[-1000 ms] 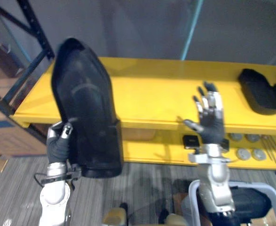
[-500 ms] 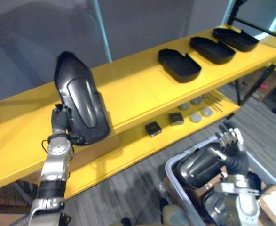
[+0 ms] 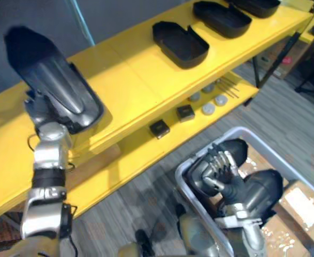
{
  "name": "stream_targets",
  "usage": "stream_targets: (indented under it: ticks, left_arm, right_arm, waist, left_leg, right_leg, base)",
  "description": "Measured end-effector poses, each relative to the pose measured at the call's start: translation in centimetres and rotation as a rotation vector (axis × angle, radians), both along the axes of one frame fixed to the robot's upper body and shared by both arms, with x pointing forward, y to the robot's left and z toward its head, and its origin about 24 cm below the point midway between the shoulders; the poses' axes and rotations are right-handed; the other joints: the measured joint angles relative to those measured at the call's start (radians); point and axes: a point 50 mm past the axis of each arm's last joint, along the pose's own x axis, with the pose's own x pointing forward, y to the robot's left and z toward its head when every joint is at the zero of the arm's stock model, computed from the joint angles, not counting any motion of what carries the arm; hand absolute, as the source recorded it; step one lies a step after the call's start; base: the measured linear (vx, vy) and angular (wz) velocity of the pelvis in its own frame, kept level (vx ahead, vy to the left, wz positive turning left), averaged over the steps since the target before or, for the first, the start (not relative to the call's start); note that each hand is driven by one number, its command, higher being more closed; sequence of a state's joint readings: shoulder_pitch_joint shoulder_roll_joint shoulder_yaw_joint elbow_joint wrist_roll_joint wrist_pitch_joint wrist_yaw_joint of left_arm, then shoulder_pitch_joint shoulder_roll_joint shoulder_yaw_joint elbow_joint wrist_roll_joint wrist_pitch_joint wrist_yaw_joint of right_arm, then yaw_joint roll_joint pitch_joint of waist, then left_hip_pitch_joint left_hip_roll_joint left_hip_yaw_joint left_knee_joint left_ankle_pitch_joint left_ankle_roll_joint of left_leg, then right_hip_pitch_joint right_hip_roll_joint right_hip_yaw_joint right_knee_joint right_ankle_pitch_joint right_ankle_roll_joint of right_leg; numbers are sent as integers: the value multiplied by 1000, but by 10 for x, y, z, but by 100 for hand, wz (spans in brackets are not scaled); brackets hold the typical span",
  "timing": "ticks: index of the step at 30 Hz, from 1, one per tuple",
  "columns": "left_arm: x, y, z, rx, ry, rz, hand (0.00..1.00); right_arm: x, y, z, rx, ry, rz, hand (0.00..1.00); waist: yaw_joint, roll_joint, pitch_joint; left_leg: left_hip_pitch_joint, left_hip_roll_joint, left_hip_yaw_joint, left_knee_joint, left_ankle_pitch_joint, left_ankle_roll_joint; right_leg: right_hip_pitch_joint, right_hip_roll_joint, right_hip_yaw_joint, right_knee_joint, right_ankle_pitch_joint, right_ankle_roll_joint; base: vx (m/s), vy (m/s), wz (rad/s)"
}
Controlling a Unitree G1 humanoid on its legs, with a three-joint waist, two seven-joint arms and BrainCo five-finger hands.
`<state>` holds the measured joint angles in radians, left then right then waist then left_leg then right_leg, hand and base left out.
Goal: Walk over and take plastic housings, then place them on the shelf
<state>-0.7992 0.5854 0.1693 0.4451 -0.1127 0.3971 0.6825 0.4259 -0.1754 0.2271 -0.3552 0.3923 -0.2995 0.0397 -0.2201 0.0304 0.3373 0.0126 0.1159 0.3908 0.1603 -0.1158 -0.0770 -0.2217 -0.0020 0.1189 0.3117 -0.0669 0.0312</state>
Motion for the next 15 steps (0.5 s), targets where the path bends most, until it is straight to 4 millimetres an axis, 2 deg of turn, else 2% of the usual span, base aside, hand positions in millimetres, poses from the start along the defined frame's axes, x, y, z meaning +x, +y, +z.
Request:
stream_targets:
  ticks: [1,3,6,9,15]
  left_arm:
    - [0,1,9,24,-5,18,100]
    - [1,5,39,132,5,62,100]
    - [5,1,57,211,38,41,100]
    - [9,0,57,228,91,0,100]
    - [16,7,34,183,234,-28,100]
  right_arm:
    - [0,0,0,1,4,1,0]
    - [-1,0,-2,9,23,2,0]
    - [-4,1,-4,25,45,7,0]
    - [-5,5,-5,26,51,29,0]
    - [-3,8,-5,69,64,27,0]
  waist:
    - [0,0,3]
    - [-10,1,5]
    - [-12,2,6]
    - [-12,6,36]
    - [-6,14,94]
  left_leg:
    - [-1,3,2,4,-4,-1]
    - [-15,8,3,24,-13,5]
    - [-17,8,5,26,-20,6]
    - [-23,9,4,39,-29,7]
    - [-90,11,4,79,-38,11]
  right_leg:
    - [0,2,1,-2,2,0]
    - [-1,3,2,-12,5,3]
    - [-2,3,2,-18,6,5]
    - [-3,2,2,-19,7,7]
    - [-64,1,11,-1,16,8]
  base:
    - [45,-5,-13]
    - [25,5,-4]
    - [6,4,-1]
    - [-13,4,0]
    - [-25,0,-1]
